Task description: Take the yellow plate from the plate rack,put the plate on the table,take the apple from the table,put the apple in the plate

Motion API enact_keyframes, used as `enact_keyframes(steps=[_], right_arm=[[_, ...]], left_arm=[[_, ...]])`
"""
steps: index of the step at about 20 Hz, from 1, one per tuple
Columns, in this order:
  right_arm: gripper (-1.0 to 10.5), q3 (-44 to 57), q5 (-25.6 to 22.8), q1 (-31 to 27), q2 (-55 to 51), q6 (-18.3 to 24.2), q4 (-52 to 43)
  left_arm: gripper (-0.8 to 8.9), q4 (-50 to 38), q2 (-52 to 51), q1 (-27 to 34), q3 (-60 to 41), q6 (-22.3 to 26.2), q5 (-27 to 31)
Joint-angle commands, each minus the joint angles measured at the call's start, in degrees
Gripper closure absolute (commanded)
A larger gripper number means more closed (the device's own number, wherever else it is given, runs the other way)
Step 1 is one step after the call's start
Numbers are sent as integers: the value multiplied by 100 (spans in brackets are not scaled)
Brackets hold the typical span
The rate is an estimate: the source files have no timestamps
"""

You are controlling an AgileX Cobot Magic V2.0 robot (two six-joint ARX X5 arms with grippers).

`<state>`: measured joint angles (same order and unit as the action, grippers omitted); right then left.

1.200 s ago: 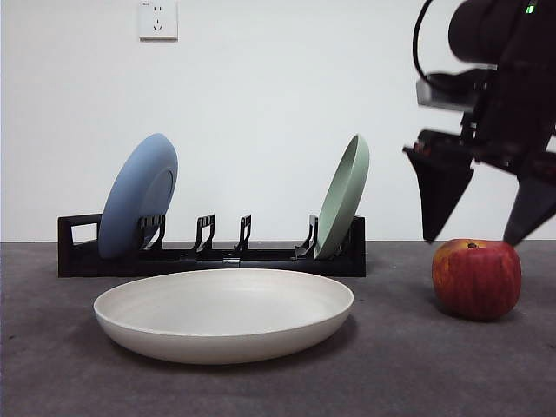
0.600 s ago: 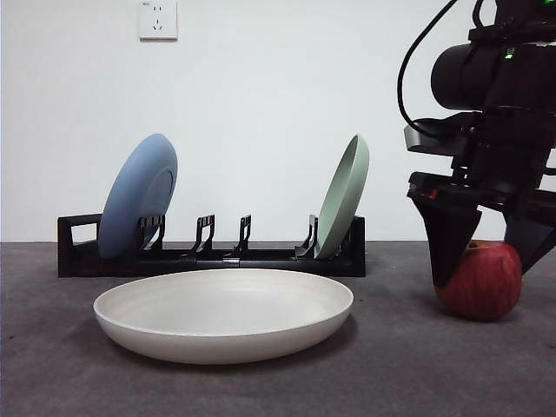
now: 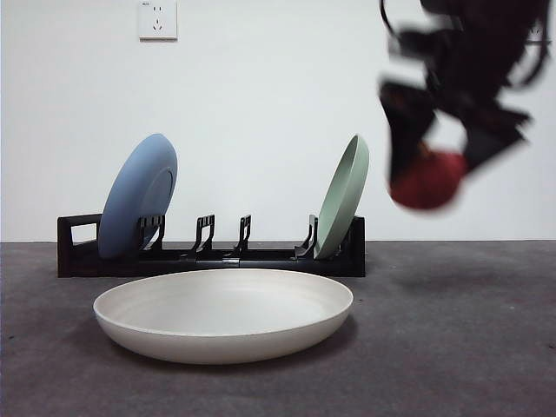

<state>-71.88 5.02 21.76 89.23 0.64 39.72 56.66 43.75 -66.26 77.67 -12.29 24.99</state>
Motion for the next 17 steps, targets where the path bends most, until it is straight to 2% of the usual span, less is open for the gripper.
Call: enact_keyframes(steps=[1,9,17], right_arm=[[959,-503,96,372,20,-188,-2],[959,-704,24,1910,627,-243,-459],[959,-702,31,2446,1847,-348,-367]], left_arm=[[822,-11,-13,4,-26,-55,13],[822,-7,-11,4,-26,13,9],[822,295,-11,4,-26,31,4]])
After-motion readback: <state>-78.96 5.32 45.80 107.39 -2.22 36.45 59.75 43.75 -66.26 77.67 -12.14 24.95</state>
